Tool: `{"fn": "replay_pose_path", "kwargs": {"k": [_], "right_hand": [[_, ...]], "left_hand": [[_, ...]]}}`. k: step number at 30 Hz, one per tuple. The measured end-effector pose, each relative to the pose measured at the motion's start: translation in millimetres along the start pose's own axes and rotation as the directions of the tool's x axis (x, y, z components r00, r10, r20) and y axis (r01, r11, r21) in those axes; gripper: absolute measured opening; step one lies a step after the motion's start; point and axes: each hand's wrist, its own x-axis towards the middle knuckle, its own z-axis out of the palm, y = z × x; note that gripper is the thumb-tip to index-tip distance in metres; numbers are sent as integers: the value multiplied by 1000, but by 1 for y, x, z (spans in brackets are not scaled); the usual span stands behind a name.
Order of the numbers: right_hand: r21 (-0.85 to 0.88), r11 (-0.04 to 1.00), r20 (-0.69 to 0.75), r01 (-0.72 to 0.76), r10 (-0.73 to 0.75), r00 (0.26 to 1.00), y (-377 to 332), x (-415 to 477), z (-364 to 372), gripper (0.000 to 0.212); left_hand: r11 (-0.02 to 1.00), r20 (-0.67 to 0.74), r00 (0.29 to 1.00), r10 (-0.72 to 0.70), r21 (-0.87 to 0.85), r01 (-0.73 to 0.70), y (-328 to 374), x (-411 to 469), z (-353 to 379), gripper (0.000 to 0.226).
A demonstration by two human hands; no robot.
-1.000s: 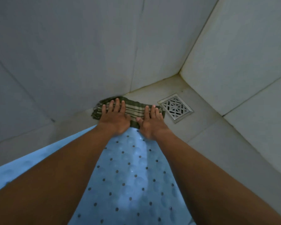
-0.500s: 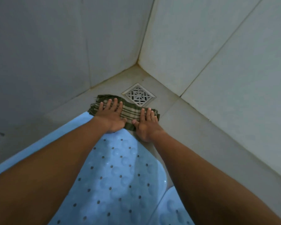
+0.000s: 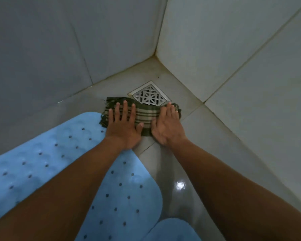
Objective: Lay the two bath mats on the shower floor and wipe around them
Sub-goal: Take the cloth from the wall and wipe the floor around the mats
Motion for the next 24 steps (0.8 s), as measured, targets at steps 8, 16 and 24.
{"fn": "replay_pose_path", "kwargs": {"k": [8,16,24], "right_hand": [[-97,987,121,130,-118,986,21,9,-2,67],[-125,984,169,127,-105,980,21,13,-2,69],[-128,982,252,142,-106,962,20,16,-10,71]], "left_hand": [[998,4,998,-70,6,70,2,2,-3,93],[998,-3,998,-59,2,59,0,4,1,91],[998,-9,999,-49,-27,49,-1,3,-1,88]]}}
